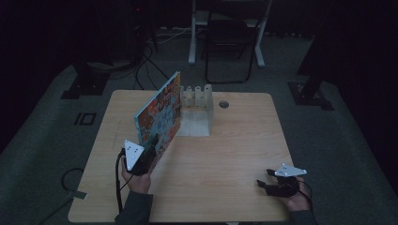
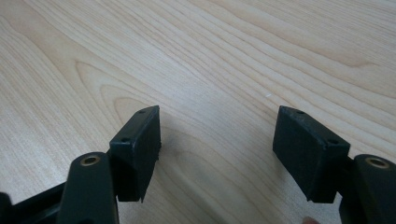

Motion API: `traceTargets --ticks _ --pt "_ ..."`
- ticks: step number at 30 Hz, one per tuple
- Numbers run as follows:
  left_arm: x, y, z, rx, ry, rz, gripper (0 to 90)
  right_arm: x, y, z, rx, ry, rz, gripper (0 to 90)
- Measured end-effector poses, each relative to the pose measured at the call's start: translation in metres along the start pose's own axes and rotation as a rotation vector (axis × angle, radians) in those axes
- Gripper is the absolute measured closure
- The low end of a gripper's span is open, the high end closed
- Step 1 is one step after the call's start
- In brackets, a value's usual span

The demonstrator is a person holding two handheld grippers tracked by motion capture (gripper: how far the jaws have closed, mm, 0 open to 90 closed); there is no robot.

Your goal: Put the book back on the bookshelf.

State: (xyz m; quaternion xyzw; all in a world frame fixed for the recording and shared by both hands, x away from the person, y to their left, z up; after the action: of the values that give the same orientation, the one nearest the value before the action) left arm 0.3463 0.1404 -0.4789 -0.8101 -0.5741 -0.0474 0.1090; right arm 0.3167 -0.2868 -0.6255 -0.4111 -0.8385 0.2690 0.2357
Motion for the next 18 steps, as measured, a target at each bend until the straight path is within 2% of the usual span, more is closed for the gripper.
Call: traceTargets --ticks 18 --pt "0.003 0.012 -0.002 -0.004 0.003 -0.009 81.0 0.000 0.000 0.000 0.000 0.001 -0.001 31.6"
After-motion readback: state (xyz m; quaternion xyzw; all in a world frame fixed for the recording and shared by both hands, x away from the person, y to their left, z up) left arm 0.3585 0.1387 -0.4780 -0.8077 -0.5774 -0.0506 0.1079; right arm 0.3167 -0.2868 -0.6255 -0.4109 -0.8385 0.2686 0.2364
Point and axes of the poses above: each handheld gripper's, and its own axes: y roughly forward along the jaws, z roughly out of its underside, x roughly to its left, the point moved 8 cm from there along y, roughly forward along the jaws, and after that the axes turned 12 degrees about y, right-handed, at the moved point
